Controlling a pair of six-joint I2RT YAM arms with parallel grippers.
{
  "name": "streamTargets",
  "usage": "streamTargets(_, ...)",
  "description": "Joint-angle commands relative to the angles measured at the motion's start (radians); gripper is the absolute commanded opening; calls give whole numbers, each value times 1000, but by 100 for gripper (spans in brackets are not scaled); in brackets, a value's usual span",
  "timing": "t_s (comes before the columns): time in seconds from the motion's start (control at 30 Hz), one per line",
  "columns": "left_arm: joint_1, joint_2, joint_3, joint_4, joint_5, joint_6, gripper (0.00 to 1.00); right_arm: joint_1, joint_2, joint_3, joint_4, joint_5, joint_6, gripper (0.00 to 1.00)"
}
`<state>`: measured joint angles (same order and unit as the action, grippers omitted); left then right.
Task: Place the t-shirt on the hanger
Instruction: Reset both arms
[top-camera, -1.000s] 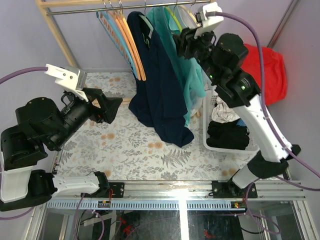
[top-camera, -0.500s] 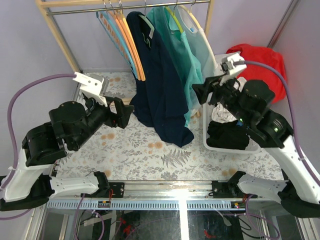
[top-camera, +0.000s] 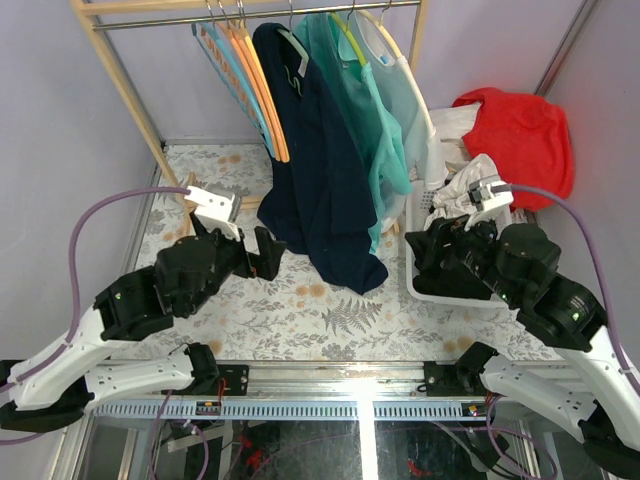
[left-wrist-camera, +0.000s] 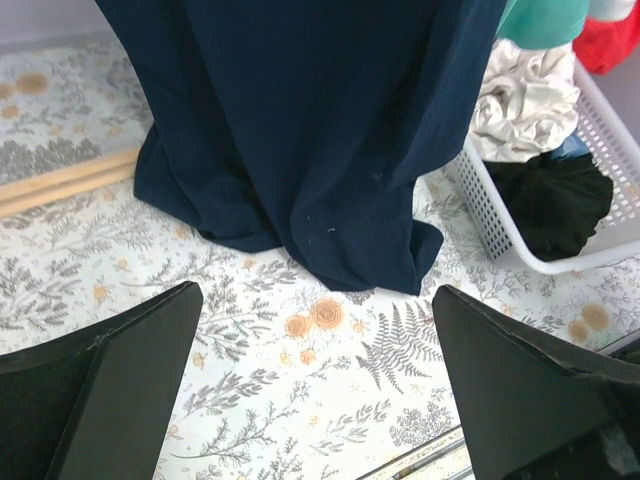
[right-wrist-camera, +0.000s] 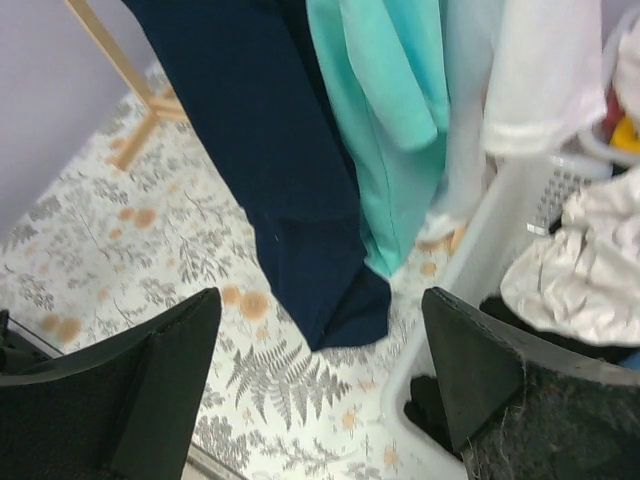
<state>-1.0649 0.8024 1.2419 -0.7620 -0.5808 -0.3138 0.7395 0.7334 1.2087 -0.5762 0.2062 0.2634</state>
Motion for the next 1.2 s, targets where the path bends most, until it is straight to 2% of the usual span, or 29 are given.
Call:
streamTargets(0.0,5,-22,-78,116,-3,-92,100,-4,-46,-50,-66,44,94,91)
streamTargets(0.13,6,-54,-138,116,-26,-136,100,-3,-94,-95,-107,46,131,99)
streamTargets(0.57,5,-79,-232,98,-63,-217,100,-3,-175,-277,-90,-4,196,99)
streamTargets(0.87,6,-72,-259,129,-77,-216,100,-3,-240,-290,-105,65,193,99)
streamTargets(1.17,5,-48,-267,169,-87,-183,100,-4,-210,-277,-75,86,199,99)
